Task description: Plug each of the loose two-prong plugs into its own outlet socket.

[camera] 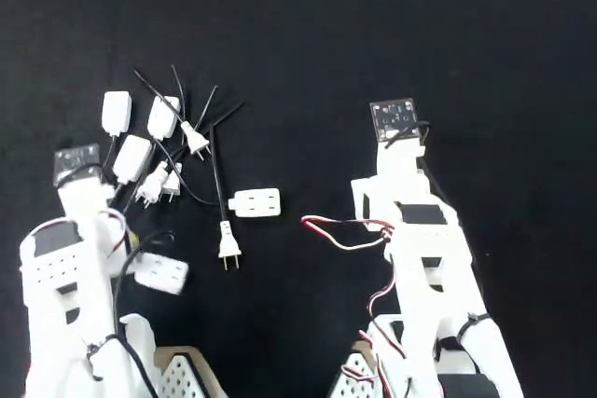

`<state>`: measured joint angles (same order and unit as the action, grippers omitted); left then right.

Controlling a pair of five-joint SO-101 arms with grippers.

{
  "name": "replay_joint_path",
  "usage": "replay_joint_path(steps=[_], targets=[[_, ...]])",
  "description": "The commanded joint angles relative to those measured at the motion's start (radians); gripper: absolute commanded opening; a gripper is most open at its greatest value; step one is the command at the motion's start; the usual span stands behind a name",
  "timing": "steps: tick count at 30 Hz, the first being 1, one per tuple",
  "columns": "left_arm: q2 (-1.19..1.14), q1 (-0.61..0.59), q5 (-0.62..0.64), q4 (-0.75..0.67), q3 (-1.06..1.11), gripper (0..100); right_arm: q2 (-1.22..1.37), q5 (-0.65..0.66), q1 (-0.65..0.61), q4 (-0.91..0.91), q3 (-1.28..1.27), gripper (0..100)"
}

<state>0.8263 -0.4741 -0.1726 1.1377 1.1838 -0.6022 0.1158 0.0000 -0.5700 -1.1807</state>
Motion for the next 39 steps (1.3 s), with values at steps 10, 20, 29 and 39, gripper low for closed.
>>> replay_joint_path(steps=[10, 20, 29, 39], targets=[[0.012, -0.117, -0.497, 0.292, -0.205, 30, -0.028, 0.003, 0.015, 0.017, 0.005, 1.3], [0.014, 0.082, -1.102, 0.377, -0.337, 29, -0.027, 0.003, 0.018, 0.017, 0.007, 1.3], [0.005, 0.441, -1.171, 0.077, -0.059, 29, -0.027, 0.003, 0.018, 0.017, 0.008, 1.3], [0.012, 0.486, -1.163, -0.238, 0.159, 29, -0.027, 0.005, 0.020, 0.049, 0.004, 1.3]])
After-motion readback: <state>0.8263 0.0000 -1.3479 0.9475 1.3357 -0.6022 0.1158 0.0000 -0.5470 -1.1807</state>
